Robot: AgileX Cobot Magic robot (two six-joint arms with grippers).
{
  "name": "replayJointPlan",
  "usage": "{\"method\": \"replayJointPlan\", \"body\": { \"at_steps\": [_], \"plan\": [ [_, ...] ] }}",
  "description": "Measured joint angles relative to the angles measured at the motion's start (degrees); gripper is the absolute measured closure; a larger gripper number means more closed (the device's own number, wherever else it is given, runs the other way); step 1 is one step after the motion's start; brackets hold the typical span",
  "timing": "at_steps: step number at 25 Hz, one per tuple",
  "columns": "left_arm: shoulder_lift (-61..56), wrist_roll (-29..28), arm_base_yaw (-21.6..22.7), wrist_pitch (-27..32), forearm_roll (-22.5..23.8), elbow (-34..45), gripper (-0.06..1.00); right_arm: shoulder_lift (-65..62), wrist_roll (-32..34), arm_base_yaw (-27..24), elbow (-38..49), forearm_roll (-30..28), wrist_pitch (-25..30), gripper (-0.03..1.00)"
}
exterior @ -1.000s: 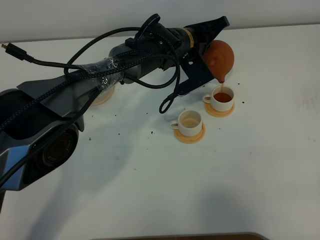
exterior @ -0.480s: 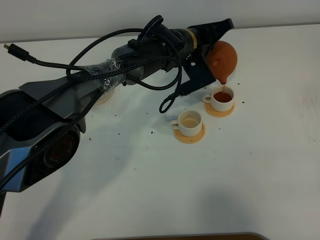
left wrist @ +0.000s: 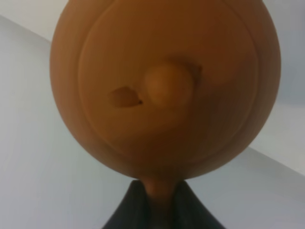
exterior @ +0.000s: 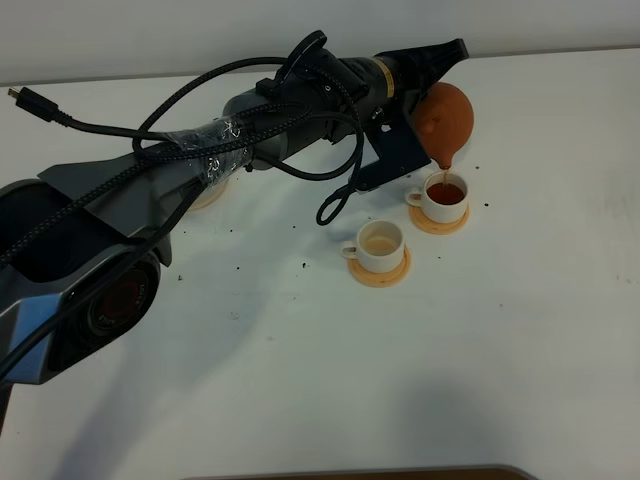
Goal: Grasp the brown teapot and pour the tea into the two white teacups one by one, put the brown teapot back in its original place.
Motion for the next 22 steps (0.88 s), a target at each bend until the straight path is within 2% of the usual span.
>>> {"method": "replayJointPlan", "body": {
  "at_steps": [16,22],
  "plan": [
    [0.00,-0.10,0.00,0.11,-0.32,0.00,0.80,0.00,0.00,0.00,0.00,0.00,0.00,0.73],
    [0.00,-0.27,-0.06,1.42,-4.91,0.00,0.80,0.00,0.00,0.00,0.00,0.00,0.00,0.73]
  ]
}}
